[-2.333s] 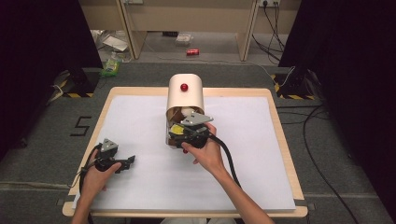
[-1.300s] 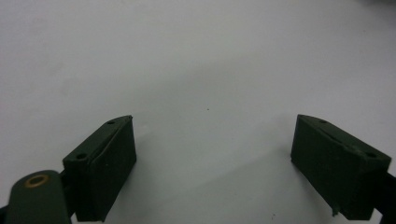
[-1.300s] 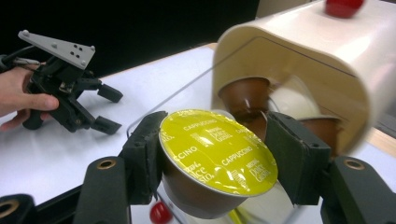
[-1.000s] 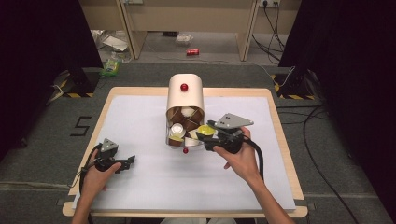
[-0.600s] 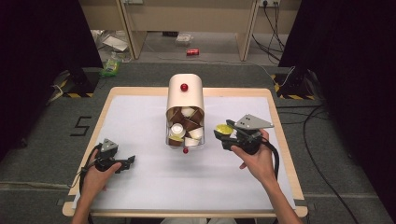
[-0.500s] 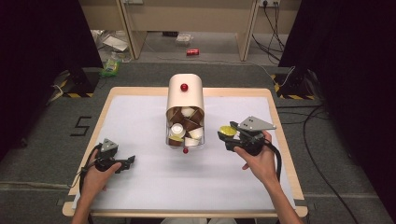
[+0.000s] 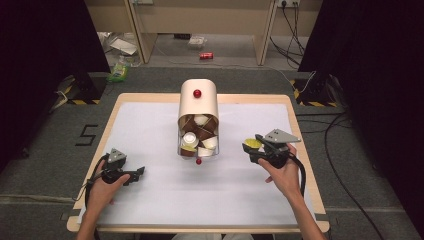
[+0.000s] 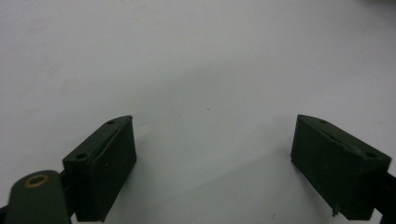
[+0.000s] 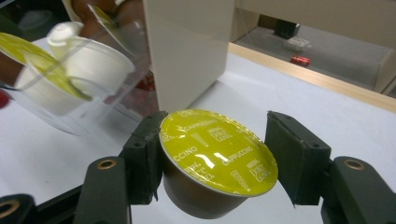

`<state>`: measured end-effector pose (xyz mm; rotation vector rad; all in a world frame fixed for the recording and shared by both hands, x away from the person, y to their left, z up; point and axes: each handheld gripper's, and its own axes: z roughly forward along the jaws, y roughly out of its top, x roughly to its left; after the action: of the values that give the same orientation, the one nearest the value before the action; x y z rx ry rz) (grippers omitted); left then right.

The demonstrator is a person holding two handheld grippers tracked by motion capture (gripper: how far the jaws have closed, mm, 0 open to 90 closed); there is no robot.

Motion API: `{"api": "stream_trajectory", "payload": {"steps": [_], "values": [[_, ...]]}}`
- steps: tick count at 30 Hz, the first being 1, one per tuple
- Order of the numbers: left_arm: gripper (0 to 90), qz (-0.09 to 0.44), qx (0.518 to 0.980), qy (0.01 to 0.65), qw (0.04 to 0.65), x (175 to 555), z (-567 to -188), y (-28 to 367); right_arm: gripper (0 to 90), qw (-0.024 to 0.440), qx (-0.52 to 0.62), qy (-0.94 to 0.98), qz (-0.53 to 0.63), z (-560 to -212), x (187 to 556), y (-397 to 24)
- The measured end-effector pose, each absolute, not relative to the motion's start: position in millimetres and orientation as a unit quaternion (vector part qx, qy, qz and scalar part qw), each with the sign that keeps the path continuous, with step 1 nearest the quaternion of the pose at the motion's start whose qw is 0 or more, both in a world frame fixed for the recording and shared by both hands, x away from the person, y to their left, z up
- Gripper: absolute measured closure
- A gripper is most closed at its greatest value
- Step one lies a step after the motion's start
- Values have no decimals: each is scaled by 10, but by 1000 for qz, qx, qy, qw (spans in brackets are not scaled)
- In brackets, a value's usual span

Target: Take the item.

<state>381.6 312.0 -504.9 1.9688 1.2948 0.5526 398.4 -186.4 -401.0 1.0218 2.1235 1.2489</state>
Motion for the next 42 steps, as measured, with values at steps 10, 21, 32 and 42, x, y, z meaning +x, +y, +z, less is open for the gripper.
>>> {"api": "stream_trajectory", "payload": {"steps": [10,21,32,42], "values": [[132,214,761,500,353,3816,-5049,3120,408,240,386,775,438,-4191,4024,-1969],[132,214,761,500,353,3816,-5049,3121,408,240,417,769,420,-4421,4097,-2178],[132,213,761,500,353,3816,-5049,3121,407,236,439,767,405,-4571,4146,-2326],[132,213,761,500,353,3816,-5050,3121,407,230,436,778,390,-4674,4176,-2279]]}}
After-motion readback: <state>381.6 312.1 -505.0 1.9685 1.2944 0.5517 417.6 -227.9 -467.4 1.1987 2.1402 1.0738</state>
